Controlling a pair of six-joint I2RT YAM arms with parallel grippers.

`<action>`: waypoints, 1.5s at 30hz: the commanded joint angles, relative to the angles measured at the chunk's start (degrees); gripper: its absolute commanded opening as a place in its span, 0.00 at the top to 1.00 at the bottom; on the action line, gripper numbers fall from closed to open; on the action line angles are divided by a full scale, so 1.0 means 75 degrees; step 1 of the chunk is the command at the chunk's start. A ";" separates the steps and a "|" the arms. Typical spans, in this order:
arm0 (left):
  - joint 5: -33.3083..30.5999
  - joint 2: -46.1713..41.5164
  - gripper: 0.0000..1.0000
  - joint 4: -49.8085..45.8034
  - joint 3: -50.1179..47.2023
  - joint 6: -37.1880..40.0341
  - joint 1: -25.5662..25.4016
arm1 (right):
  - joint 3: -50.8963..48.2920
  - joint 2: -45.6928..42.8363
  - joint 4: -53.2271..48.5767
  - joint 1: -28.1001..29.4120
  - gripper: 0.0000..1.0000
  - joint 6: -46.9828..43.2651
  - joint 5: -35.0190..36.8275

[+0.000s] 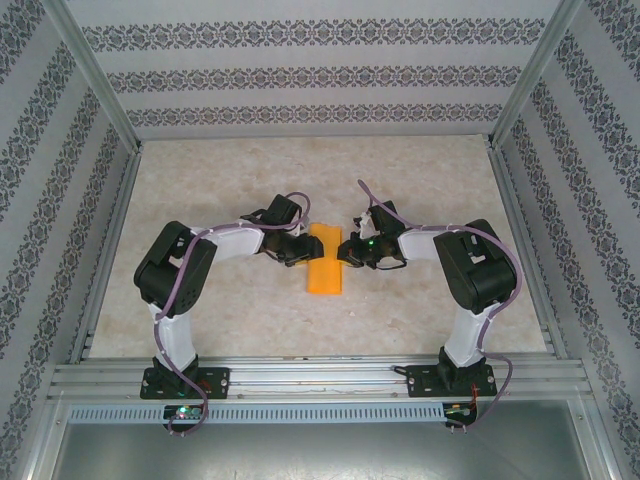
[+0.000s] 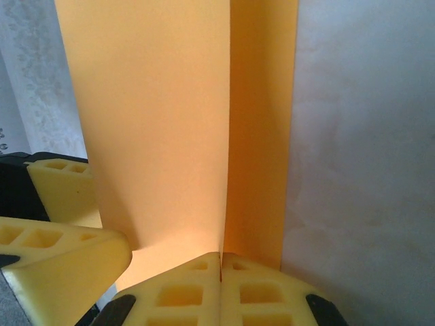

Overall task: Fold a paper plane with a square sheet of paper (fold left side to right side)
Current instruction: First fold in half a square sheet of paper at the center of the table, then hold the square sheet of paper at the center of the table.

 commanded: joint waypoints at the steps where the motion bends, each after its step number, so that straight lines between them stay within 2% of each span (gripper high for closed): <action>1: -0.0279 0.0338 0.52 -0.0379 0.0199 -0.0026 -0.0209 | 0.0137 -0.0090 -0.0224 0.0092 0.96 -0.0230 0.0166; 3: -0.0354 0.0412 0.53 -0.0492 0.0240 -0.0026 -0.0249 | 0.0125 -0.0142 -0.0264 0.0096 0.94 -0.0253 0.0181; 9: -0.0567 0.0601 0.56 -0.0810 0.0347 0.0025 -0.0388 | 0.0104 -0.0515 -0.0583 0.0034 0.77 -0.0396 0.0358; 18: -0.0715 0.0871 0.56 -0.1168 0.0489 0.0033 -0.0567 | -0.0117 -0.1593 -0.1638 -0.0437 0.56 -0.0847 0.1289; 28: -0.0962 0.1187 0.55 -0.1640 0.0709 -0.0060 -0.0705 | -0.0431 -0.2168 -0.1878 -0.0881 0.54 -0.0915 0.1669; 45: -0.1207 0.1538 0.53 -0.1826 0.0855 -0.0292 -0.0871 | -0.0473 -0.2278 -0.1966 -0.0965 0.54 -0.1012 0.1605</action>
